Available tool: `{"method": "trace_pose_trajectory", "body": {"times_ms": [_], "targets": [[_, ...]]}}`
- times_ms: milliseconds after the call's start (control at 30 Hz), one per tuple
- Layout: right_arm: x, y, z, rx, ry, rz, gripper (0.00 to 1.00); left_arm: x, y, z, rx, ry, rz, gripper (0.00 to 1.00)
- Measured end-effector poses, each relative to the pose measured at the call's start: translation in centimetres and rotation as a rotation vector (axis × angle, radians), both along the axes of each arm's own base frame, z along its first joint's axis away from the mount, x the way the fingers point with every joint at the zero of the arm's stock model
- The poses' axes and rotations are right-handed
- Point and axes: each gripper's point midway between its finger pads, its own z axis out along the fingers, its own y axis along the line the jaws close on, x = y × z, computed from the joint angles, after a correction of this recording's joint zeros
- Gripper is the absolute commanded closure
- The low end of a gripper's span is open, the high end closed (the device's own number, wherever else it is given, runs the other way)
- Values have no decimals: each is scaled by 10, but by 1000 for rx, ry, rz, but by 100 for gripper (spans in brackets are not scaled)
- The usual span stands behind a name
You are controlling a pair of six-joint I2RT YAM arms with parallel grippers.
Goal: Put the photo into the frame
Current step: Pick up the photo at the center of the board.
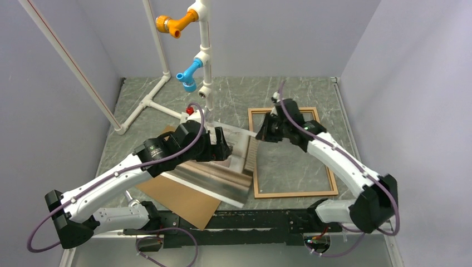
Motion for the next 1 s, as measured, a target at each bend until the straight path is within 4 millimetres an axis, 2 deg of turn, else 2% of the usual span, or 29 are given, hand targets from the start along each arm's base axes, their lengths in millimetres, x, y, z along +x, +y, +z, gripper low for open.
{"method": "trace_pose_trajectory", "body": {"times_ms": [133, 400, 500, 633, 700, 1000], "targets": [[9, -43, 47, -82, -89, -106, 100, 2, -3, -7, 16, 14, -3, 2], [15, -109, 177, -225, -380, -285, 100, 3, -8, -9, 15, 21, -11, 3], [11, -131, 215, -269, -463, -359, 100, 3, -11, -11, 14, 29, -19, 3], [6, -156, 254, -307, -542, -455, 100, 3, -12, -15, 23, 39, -22, 3], [5, -163, 265, -313, -571, -486, 100, 3, -13, -16, 24, 40, -23, 3], [-13, -201, 293, -354, -665, -640, 100, 3, -13, -17, 25, 42, -24, 3]]}}
